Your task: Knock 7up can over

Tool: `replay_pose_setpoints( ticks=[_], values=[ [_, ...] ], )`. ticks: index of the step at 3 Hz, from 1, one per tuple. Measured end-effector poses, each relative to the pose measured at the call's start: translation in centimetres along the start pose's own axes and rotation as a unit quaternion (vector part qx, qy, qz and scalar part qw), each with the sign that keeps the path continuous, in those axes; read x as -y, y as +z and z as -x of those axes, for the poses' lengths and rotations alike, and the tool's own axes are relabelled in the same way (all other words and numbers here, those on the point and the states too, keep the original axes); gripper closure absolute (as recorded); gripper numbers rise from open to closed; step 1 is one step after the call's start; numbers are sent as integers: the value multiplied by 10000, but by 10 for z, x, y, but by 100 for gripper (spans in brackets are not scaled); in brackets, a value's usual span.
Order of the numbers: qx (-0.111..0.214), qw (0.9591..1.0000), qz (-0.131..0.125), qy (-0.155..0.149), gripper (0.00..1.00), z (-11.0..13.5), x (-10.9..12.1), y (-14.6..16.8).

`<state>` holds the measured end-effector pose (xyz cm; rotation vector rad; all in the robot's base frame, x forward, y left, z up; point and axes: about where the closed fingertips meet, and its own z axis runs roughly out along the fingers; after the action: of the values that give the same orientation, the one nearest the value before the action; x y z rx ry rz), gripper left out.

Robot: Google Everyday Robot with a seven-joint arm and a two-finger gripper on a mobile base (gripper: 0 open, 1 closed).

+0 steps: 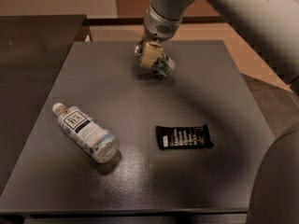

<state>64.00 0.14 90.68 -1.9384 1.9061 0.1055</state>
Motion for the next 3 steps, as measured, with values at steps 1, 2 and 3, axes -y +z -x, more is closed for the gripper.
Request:
replay_pose_setpoints(
  ticks=[1, 2, 3],
  values=[
    [-422, 9972, 150, -601, 82, -13, -16, -2],
    [-614, 9922, 355, -1024, 59, -20, -25, 2],
    [-608, 9919, 359, -1056, 35, -19, -25, 4]
  ],
)
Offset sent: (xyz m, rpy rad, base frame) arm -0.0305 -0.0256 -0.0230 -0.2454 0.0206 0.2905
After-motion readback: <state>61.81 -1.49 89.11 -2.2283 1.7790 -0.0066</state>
